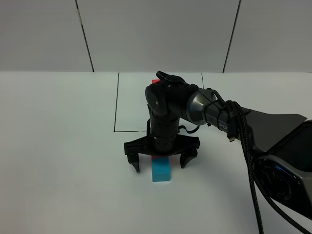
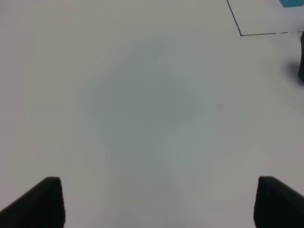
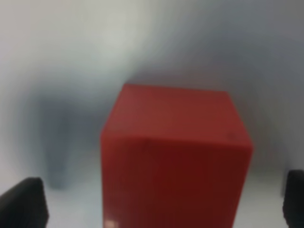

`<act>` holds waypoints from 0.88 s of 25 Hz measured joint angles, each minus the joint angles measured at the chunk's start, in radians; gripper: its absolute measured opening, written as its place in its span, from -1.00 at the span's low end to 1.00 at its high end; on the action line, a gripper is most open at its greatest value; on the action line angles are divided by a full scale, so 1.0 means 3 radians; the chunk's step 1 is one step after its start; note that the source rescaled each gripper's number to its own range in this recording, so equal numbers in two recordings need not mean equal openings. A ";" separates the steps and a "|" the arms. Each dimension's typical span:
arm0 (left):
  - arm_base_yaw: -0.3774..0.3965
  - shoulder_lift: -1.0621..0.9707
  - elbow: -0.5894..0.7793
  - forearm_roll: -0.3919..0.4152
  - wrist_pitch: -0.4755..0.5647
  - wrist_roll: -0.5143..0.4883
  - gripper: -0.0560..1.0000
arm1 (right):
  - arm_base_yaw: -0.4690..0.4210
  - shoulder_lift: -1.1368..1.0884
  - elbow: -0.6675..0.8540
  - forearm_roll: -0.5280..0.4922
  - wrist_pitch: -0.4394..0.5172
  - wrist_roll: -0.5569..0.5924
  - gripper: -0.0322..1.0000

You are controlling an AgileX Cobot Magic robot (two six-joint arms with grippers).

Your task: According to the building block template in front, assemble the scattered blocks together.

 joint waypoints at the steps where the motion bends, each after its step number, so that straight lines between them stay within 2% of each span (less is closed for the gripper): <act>1: 0.0000 0.0000 0.0000 0.0000 0.0000 0.0000 0.77 | 0.0000 0.0004 -0.0076 0.0000 0.0057 -0.0008 1.00; 4: 0.0000 0.0000 0.0000 0.0000 0.0000 0.0000 0.77 | 0.0000 0.0004 -0.0406 0.0000 0.0196 -0.0070 1.00; 8: 0.0000 0.0000 0.0000 0.0000 0.0000 0.0000 0.77 | 0.0000 -0.0013 -0.0905 0.0025 0.0206 -0.0154 1.00; 12: 0.0000 0.0000 0.0000 0.0000 0.0000 0.0000 0.77 | -0.0089 -0.0111 -0.1114 -0.0033 0.0210 -0.0174 1.00; 14: 0.0000 0.0000 0.0000 0.0000 0.0000 0.0000 0.77 | -0.0254 -0.0162 -0.1122 -0.0085 0.0214 -0.0184 1.00; 22: 0.0000 0.0000 0.0000 0.0000 0.0000 0.0000 0.77 | -0.1241 -0.0476 -0.1019 -0.0186 0.0217 -0.0497 1.00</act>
